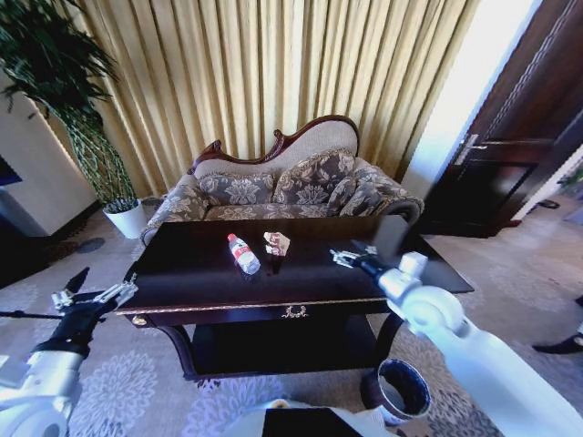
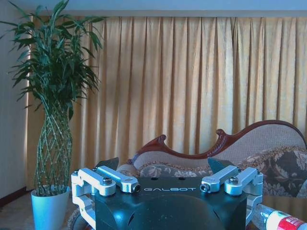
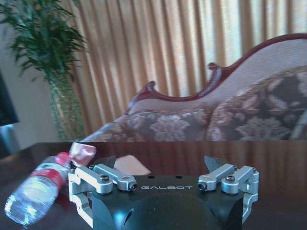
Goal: Move to the front of the table and place the trash on the table into the trash bin.
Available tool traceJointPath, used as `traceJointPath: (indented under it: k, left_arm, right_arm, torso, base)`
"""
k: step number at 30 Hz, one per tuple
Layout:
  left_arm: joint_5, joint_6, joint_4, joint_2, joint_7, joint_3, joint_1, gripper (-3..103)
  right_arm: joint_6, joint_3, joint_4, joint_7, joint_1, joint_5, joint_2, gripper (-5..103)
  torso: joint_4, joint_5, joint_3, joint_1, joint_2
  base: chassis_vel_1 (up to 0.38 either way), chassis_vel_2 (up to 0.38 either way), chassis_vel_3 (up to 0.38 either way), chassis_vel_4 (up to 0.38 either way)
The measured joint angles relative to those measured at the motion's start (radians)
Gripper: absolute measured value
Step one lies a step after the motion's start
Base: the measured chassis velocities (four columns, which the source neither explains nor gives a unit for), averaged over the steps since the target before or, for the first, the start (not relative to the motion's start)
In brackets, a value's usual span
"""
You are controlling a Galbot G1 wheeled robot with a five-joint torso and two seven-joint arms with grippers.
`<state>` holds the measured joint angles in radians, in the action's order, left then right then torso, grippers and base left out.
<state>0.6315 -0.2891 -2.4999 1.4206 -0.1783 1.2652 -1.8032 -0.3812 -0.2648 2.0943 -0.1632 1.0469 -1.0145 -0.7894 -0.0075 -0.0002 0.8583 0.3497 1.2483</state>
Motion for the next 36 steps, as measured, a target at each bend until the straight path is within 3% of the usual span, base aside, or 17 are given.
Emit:
traceJointPath:
  k: [11, 19, 36]
  left_arm:
    - [0.002, 0.020, 0.000, 0.015, -0.009, 0.051, -0.033, 100]
    - [0.003, 0.026, 0.000, 0.022, -0.014, 0.062, -0.034, 100]
    - [0.011, 0.038, 0.000, 0.023, -0.016, 0.094, -0.036, 100]
  right_arm:
    - [-0.019, 0.267, -0.079, 0.000, -0.209, -0.007, -0.083, 100]
    - [-0.020, 0.363, -0.122, 0.000, -0.280, -0.006, -0.113, 100]
    - [-0.023, 0.419, -0.209, -0.008, -0.349, 0.015, -0.188, 100]
  torso:
    - [0.0001, -0.0002, 0.000, 0.000, 0.000]
    - [-0.0001, -0.0001, 0.000, 0.000, 0.000]
    - [0.0000, 0.0000, 0.000, 0.000, 0.000]
  base:
    - [0.000, 0.000, 0.000, 0.000]
    - [0.000, 0.000, 0.000, 0.000]
    - [0.000, 0.000, 0.000, 0.000]
